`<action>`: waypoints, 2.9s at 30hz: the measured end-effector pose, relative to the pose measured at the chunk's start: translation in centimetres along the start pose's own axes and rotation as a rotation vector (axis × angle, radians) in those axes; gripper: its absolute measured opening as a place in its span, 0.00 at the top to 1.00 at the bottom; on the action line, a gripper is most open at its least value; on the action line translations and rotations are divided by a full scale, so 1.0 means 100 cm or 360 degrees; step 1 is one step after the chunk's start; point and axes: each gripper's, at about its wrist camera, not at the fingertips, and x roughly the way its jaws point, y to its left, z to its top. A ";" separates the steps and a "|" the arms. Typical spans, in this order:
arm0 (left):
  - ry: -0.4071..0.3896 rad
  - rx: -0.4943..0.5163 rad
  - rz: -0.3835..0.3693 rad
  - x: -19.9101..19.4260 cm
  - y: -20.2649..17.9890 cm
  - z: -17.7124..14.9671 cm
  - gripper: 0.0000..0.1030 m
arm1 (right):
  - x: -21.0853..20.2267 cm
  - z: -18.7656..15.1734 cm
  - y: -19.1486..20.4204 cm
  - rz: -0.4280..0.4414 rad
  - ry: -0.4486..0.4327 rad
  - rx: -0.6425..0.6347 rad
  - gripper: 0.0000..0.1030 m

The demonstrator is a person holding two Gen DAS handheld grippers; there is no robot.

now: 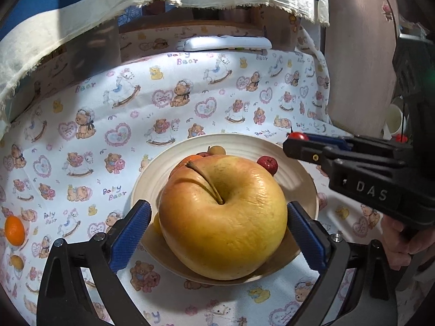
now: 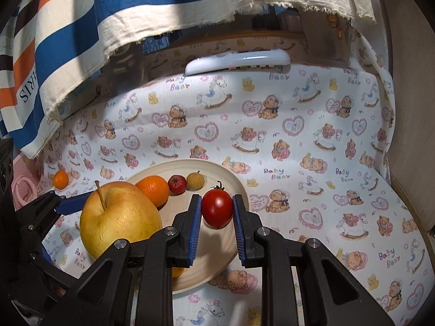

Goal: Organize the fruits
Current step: 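Lower the apple onto the plate with the left tool while the right tool sets the tomato down, then withdraw both open tools up from the plate, then grasp the small brown fruit with the left tool while the right tool reaches toward the orange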

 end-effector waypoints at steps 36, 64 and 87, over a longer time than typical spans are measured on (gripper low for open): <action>-0.0599 -0.0132 0.0153 -0.072 0.013 -0.015 0.01 | -0.038 -0.003 0.017 -0.0121 -0.0373 -0.0097 0.13; -0.0490 -0.0424 0.0667 -0.144 0.178 -0.062 0.01 | -0.050 -0.006 0.029 -0.0212 -0.0524 -0.0206 0.00; -0.0236 -0.0728 0.0614 -0.127 0.237 -0.081 0.26 | -0.061 0.036 0.120 -0.0081 -0.0413 -0.0206 0.00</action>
